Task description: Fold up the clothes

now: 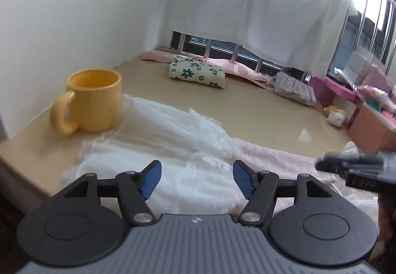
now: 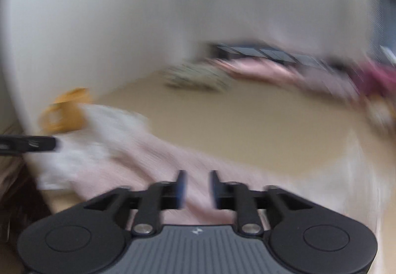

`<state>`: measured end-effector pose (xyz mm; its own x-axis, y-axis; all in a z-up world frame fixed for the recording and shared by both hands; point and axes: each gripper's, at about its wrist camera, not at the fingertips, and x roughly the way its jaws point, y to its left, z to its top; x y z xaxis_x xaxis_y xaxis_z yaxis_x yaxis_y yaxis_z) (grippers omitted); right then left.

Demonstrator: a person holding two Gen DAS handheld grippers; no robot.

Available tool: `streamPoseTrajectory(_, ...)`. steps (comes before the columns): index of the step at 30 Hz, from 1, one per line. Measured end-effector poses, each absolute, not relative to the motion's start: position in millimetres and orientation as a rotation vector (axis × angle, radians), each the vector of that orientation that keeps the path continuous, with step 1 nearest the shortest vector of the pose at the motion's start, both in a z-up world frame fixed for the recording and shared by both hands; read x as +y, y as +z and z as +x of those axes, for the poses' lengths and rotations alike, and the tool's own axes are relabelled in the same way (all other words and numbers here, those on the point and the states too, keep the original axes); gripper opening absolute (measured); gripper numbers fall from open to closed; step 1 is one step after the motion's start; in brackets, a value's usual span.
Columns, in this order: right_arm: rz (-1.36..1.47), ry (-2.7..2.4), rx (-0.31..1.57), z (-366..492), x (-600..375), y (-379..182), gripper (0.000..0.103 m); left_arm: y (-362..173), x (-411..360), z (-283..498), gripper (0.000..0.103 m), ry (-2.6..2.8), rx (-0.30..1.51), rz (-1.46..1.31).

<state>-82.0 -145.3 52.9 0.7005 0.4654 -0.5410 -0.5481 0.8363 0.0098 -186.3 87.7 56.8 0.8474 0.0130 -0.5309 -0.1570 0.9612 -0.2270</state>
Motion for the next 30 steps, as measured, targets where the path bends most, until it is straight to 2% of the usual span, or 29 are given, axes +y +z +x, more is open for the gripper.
streamPoseTrajectory(1,-0.242,0.651,0.540,-79,-136,66,0.077,56,92,-188,0.066,0.098,0.570,-0.279)
streamPoseTrajectory(2,-0.323,0.730,0.523,-75,-128,79,0.082,55,97,-189,0.066,0.109,0.592,-0.295)
streamPoseTrajectory(5,-0.449,0.863,0.575,-26,-98,105,0.079,51,109,-197,0.065,0.142,0.654,-0.380)
streamPoseTrajectory(7,-0.470,0.909,0.677,24,-71,106,0.073,44,112,-197,0.065,0.197,0.668,-0.389)
streamPoseTrajectory(13,-0.420,1.010,0.873,118,31,44,0.067,20,136,-168,0.065,0.305,0.652,-0.453)
streamPoseTrajectory(14,-0.397,1.018,0.903,124,40,34,0.059,19,140,-163,0.062,0.308,0.641,-0.461)
streamPoseTrajectory(15,-0.388,1.026,0.921,126,46,27,0.044,19,142,-157,0.056,0.306,0.643,-0.460)
streamPoseTrajectory(16,-0.391,1.025,0.911,124,47,23,0.038,18,143,-150,0.045,0.286,0.645,-0.465)
streamPoseTrajectory(17,-0.398,1.023,0.907,121,47,19,0.027,17,144,-143,0.036,0.263,0.643,-0.469)
streamPoseTrajectory(18,-0.412,1.010,0.914,118,42,18,0.008,16,143,-134,0.026,0.234,0.634,-0.464)
streamPoseTrajectory(19,-0.406,0.982,0.916,116,32,20,0.001,16,140,-123,0.011,0.202,0.623,-0.446)
streamPoseTrajectory(25,-0.204,0.656,0.835,139,-66,53,0.002,53,84,-10,0.004,-0.078,0.475,-0.213)
streamPoseTrajectory(30,-0.085,0.400,0.715,179,-141,92,0.002,97,37,93,0.003,-0.265,0.324,-0.013)
